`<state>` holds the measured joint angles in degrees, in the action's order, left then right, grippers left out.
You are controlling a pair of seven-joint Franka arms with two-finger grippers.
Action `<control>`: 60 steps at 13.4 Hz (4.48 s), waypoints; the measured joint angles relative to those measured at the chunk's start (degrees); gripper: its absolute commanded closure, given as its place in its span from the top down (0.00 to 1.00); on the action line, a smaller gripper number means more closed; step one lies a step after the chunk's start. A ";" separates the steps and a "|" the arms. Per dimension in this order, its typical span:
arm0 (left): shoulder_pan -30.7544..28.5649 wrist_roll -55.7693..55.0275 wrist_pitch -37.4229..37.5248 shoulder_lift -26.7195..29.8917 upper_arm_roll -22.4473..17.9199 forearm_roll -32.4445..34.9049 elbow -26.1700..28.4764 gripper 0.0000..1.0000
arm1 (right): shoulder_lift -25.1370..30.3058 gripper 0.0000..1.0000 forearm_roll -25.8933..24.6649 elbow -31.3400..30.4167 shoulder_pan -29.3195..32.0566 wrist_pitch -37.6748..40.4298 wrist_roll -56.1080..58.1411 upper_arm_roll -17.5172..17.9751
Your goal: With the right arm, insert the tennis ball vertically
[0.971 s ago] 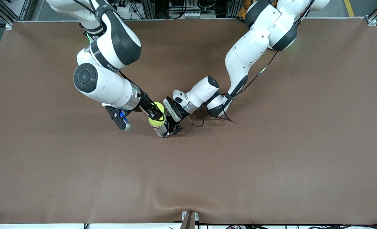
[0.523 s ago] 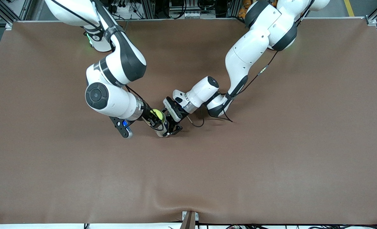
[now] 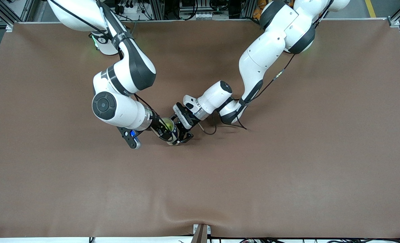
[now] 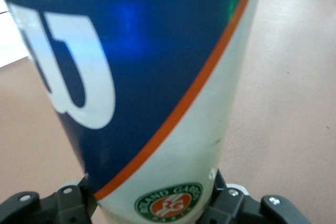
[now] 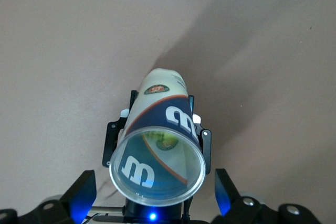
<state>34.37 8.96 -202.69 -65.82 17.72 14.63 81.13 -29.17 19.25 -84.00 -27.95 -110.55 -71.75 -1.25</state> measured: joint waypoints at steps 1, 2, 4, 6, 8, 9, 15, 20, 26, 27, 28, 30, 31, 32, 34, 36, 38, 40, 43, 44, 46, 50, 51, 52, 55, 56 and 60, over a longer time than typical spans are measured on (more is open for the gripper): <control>0.00 0.00 0.00 0.00 0.00 0.00 0.00 0.81 | 0.05 1.00 0.00 0.55 0.00 0.02 0.00 -0.01; -0.01 0.00 0.00 0.00 0.00 0.00 0.01 0.81 | 0.12 1.00 0.00 1.45 0.04 0.63 0.00 -0.03; -0.01 0.00 -0.01 -0.01 0.00 0.00 0.02 0.81 | 0.35 1.00 -0.03 5.50 1.07 6.37 0.00 -0.38; -0.01 0.00 -0.01 -0.01 0.00 0.00 0.03 0.84 | 0.76 1.00 -0.09 10.37 5.05 12.00 0.60 -0.69; -0.01 0.00 -0.01 -0.02 -0.01 0.00 0.05 0.87 | 1.09 1.00 -0.12 12.95 10.64 14.05 5.97 -0.80; -0.01 0.00 -0.01 -0.05 -0.02 0.00 0.07 0.87 | 1.12 1.00 -0.48 13.26 12.95 14.39 9.94 -0.88; -0.05 0.00 0.00 -0.30 -0.13 0.00 0.27 1.00 | 1.59 1.00 -12.32 13.64 19.64 17.37 39.33 -1.15; -0.59 0.00 0.01 -0.40 -0.31 0.00 2.40 1.00 | 6.76 1.00 -12.63 14.49 28.29 27.10 61.48 -1.35; -2.81 0.00 -0.09 -0.21 -0.37 0.00 6.20 1.00 | 19.05 1.00 -14.84 6.46 29.09 32.25 69.46 -0.80; -2.97 0.00 -0.14 -0.15 -0.36 0.00 6.63 1.00 | 22.01 1.00 -14.93 2.93 29.06 32.04 69.50 -0.64; -3.13 0.00 -0.29 0.00 -0.35 0.00 6.97 1.00 | 24.93 1.00 -15.00 -0.52 29.00 32.27 69.55 -0.39; -3.51 0.00 -0.34 0.71 -0.34 0.00 8.17 1.00 | 30.05 1.00 -16.36 -6.78 28.89 32.38 69.55 0.00; -3.83 0.00 -0.34 1.31 -0.34 0.00 9.13 1.00 | 31.44 1.00 -17.25 -7.74 28.92 31.92 69.55 -0.09; -4.18 0.00 -0.34 2.01 -0.33 0.00 10.30 1.00 | 31.93 1.00 -17.68 -6.78 29.08 31.85 69.55 -0.33; -4.74 0.00 -0.33 3.49 -0.30 0.00 12.72 1.00 | 31.26 1.00 -18.46 -1.86 29.70 35.25 69.55 -0.83; -5.59 0.00 -0.21 4.90 -0.28 0.00 14.85 1.00 | 30.08 1.00 -19.12 2.83 30.23 36.63 69.55 -1.00; -6.52 0.00 1.97 6.44 -0.13 0.00 16.01 1.00 | 29.35 1.00 -15.99 5.64 31.54 37.05 69.70 -1.07; -7.62 0.00 7.85 9.06 -0.04 0.00 16.40 1.00 | 29.21 1.00 -14.14 6.53 31.96 37.09 69.85 -1.07; -9.04 0.00 13.65 12.23 -0.02 0.00 16.98 1.00 | 28.79 1.00 -13.78 6.13 31.95 36.94 69.93 -0.69; -9.78 0.00 15.70 12.66 -0.03 0.00 17.06 1.00 | 28.95 1.00 -13.76 5.43 31.91 36.45 69.98 -0.57; -11.51 0.00 20.81 13.91 -0.04 0.00 17.06 1.00 | 30.64 1.00 -13.76 1.90 31.65 33.13 70.00 -0.29; -16.12 0.21 28.65 16.67 -0.12 0.00 17.10 1.00 | 33.82 1.00 -14.28 -2.45 31.14 30.80 70.46 0.19; -17.18 0.21 30.78 17.37 -0.16 0.00 17.12 1.00 | 33.95 1.00 -14.60 -2.61 30.89 30.67 70.50 0.31; -18.26 0.22 32.10 17.94 -0.20 0.00 17.18 1.00 | 33.95 1.00 -14.76 -2.66 30.73 30.54 70.52 0.39; -21.79 0.40 36.03 19.27 -0.26 0.00 17.27 1.00 | 33.95 1.00 -14.85 -2.71 30.62 30.41 70.58 0.42; -22.88 0.42 37.95 20.02 -0.19 0.00 17.23 1.00 | 33.95 1.00 -14.86 -2.71 30.61 30.41 70.59 0.42; -26.94 0.27 48.37 25.86 0.49 0.00 16.88 1.00 | 33.95 1.00 -14.89 -2.71 30.60 30.37 70.65 0.43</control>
<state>7.43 9.22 -154.32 -39.97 18.21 14.62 98.01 4.78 4.36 -86.72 2.64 -80.19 -1.10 -0.82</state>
